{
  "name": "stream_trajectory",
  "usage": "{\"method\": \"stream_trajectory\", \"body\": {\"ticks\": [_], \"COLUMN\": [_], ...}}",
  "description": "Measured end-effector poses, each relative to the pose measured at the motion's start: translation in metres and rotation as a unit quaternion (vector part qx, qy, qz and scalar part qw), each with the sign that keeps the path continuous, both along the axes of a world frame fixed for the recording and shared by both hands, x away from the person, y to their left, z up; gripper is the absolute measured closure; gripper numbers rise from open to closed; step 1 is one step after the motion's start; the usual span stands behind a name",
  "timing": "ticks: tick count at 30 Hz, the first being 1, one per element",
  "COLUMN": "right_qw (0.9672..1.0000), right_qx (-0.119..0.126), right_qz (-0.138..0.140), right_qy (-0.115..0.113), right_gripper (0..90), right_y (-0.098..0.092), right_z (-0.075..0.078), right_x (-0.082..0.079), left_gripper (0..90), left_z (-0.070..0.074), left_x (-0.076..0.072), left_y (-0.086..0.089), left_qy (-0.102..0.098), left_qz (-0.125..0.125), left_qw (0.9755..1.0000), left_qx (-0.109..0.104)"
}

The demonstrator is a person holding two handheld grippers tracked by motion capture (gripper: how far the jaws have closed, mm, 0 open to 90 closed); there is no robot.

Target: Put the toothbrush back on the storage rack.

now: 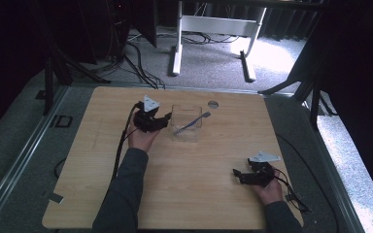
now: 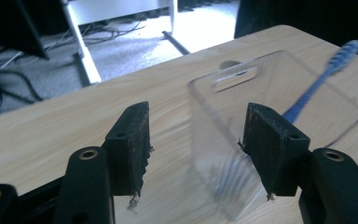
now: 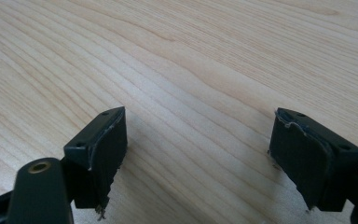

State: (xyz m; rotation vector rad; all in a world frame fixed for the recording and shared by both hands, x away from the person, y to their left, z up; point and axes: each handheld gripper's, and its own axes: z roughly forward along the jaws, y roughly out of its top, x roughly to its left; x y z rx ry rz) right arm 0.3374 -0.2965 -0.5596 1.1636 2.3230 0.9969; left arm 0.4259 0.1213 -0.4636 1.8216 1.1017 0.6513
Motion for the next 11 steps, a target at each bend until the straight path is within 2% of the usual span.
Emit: {"method": "stream_trajectory", "body": {"ticks": [3, 7, 9, 11], "right_qw": [1.0000, 1.0000, 1.0000, 1.0000], "right_qx": [0.000, 0.000, 0.000, 0.000], "right_qz": [0.000, 0.000, 0.000, 0.000], "right_qy": [0.000, 0.000, 0.000, 0.000], "right_gripper": [18.7, 18.7, 18.7, 18.7], "right_y": [0.000, 0.000, 0.000, 0.000], "right_z": [0.000, 0.000, 0.000, 0.000], "right_x": [0.000, 0.000, 0.000, 0.000], "left_gripper": [40.2, 35.7, 28.6, 25.6], "left_z": [-0.007, -0.021, -0.032, -0.046], "left_x": [-0.001, -0.003, -0.001, 0.000], "left_y": [0.012, 0.022, 0.028, 0.035], "left_qy": [0.028, 0.055, 0.081, 0.108], "left_qz": [0.001, 0.013, 0.026, 0.040], "left_qw": [0.9996, 0.9984, 0.9963, 0.9933], "left_qx": [-0.011, -0.008, 0.007, 0.016]}}
